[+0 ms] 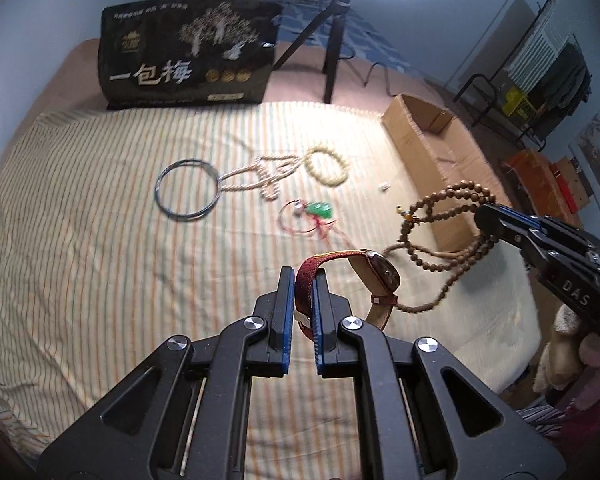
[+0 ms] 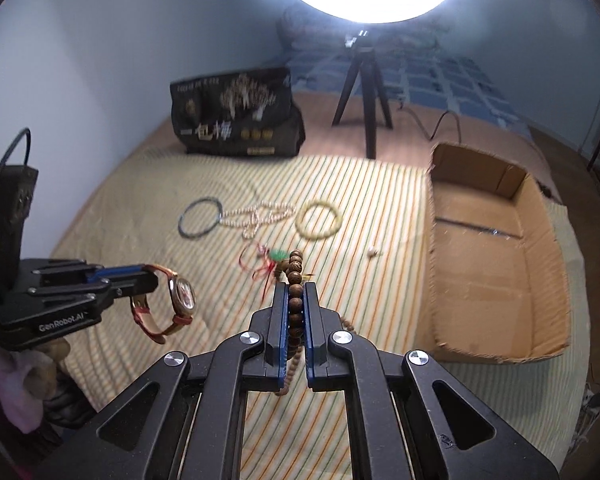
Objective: Organize jewelry
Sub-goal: 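Lift the watch and bead strand and carry both over the cardboard box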
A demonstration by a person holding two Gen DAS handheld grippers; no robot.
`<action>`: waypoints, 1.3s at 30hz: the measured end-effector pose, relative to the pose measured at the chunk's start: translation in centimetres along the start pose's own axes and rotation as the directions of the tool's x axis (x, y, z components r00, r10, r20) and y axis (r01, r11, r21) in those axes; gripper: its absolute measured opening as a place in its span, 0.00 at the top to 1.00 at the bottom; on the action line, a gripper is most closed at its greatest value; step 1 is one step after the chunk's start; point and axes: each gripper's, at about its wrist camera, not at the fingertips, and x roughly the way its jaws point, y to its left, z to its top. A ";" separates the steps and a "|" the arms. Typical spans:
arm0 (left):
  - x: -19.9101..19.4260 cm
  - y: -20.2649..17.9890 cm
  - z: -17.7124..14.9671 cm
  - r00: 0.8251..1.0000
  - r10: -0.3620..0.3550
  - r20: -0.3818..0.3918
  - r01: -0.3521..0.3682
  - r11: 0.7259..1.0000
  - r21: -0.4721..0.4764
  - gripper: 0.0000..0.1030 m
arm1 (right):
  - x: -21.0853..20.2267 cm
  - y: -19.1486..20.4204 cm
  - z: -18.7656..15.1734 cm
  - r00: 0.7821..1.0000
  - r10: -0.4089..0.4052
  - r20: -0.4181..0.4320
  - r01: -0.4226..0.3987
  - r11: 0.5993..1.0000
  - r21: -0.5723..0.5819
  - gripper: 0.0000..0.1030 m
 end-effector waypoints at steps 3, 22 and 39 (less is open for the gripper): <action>-0.8 -1.2 0.6 1.000 -0.019 0.022 0.019 1.000 0.013 0.94 | -0.9 -0.6 0.4 1.000 -0.004 0.027 0.004 1.000 0.013 0.95; -0.6 -5.8 7.3 0.990 -0.075 0.119 0.071 0.997 0.038 0.94 | -9.4 -8.1 4.4 0.955 -0.075 0.288 0.017 0.979 0.201 0.95; 5.9 -12.9 12.1 0.989 -0.120 0.086 0.108 0.985 0.133 0.94 | -7.2 -15.3 3.3 0.958 -0.207 0.200 0.144 0.947 0.287 0.95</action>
